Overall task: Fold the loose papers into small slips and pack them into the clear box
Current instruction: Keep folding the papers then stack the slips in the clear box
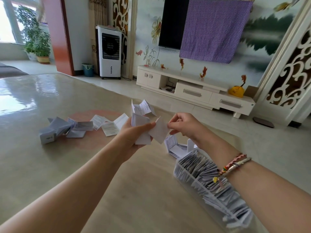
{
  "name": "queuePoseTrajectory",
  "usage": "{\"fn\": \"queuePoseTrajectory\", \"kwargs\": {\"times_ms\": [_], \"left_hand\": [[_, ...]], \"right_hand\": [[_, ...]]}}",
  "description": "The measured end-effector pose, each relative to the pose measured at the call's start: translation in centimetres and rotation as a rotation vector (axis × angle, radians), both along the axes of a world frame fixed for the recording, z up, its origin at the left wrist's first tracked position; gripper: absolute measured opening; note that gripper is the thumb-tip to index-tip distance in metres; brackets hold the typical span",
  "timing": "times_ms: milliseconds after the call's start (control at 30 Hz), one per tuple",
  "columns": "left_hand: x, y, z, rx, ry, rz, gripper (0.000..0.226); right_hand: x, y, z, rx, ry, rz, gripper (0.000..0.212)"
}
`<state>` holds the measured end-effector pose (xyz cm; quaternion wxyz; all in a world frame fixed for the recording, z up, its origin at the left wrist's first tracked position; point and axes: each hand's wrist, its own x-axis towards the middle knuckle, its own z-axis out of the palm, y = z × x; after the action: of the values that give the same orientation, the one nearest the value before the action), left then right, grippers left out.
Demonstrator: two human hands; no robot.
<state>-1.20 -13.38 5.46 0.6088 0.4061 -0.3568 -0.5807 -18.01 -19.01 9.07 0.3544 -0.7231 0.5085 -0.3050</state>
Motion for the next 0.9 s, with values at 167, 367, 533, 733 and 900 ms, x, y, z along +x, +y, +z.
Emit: {"fn": "queuePoseTrajectory", "kwargs": {"times_ms": [167, 367, 533, 733, 900], "left_hand": [[0.0, 0.7, 0.5, 0.077, -0.100, -0.142, 0.043], [0.1, 0.9, 0.6, 0.077, 0.059, -0.243, 0.039], [0.7, 0.6, 0.5, 0.184, 0.106, -0.121, 0.024], [-0.3, 0.2, 0.1, 0.246, 0.058, -0.039, 0.017], [-0.1, 0.2, -0.1, 0.273, 0.096, 0.000, 0.024]], "right_hand": [[0.5, 1.1, 0.5, -0.075, -0.076, 0.128, 0.011], [1.0, 1.6, 0.7, -0.217, -0.026, 0.132, 0.010], [-3.7, 0.3, 2.1, 0.035, 0.370, 0.254, 0.039], [-6.4, -1.3, 1.3, 0.034, 0.757, 0.247, 0.015], [-5.2, -0.9, 2.8, -0.108, 0.470, 0.189, 0.011]]}}
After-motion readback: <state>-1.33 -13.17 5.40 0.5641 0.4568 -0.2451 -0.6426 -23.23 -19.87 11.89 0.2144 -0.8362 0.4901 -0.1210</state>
